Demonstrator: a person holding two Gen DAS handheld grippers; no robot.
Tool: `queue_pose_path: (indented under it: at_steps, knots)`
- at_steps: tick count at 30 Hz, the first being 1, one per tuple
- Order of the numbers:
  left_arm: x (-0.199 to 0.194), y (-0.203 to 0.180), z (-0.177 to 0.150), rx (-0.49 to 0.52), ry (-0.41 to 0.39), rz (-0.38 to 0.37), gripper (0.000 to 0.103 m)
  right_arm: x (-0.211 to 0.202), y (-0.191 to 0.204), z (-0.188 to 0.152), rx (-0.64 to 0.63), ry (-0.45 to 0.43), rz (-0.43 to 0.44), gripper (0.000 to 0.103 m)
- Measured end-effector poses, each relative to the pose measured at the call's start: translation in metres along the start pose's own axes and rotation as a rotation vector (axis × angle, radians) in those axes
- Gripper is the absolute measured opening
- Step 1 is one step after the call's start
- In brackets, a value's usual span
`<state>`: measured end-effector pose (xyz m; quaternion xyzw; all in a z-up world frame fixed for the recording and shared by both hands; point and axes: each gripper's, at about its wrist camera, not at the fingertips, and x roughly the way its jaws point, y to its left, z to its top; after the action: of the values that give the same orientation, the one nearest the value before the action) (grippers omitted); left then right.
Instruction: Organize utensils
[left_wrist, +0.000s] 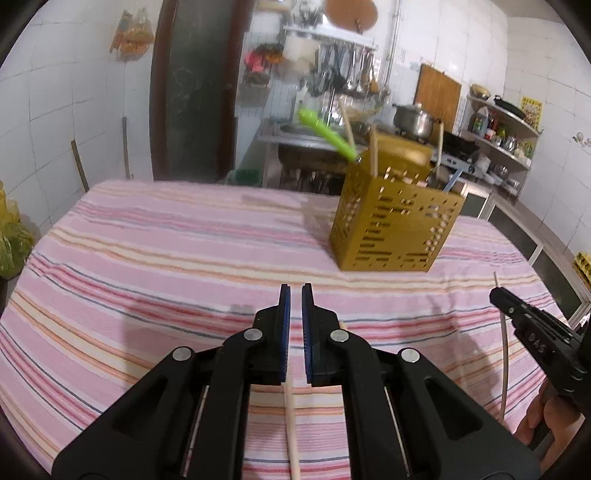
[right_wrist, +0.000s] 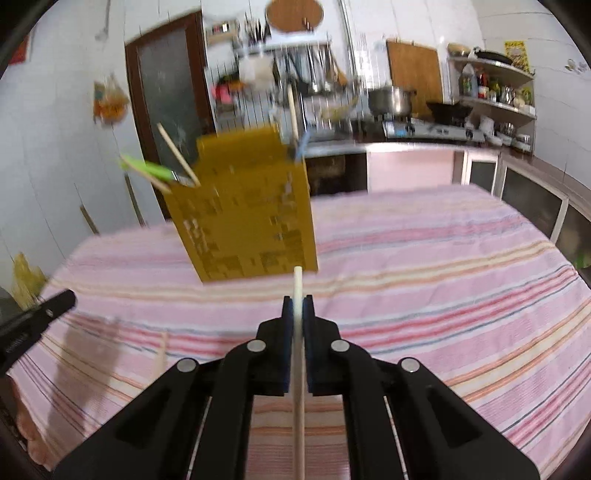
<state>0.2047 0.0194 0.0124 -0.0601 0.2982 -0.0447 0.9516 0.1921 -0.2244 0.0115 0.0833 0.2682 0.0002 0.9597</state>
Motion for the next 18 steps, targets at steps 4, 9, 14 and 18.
queue_pose_path:
  at_steps: [4,9,14,18]
  knots:
    - [-0.011,-0.003,0.003,0.010,-0.040,-0.004,0.005,-0.016,0.002,0.006,-0.003,-0.118,0.004,0.006]
    - [0.003,-0.001,0.001,0.013,0.025,-0.010,0.005,-0.017,0.002,0.008,-0.011,-0.129,-0.002,0.006]
    - [0.039,0.004,-0.011,0.023,0.172,0.018,0.029,0.010,0.003,0.001,-0.031,-0.009,0.000,0.006]
    - [0.064,0.008,-0.020,0.039,0.257,0.058,0.040,0.013,0.003,-0.002,-0.033,0.002,-0.013,0.006]
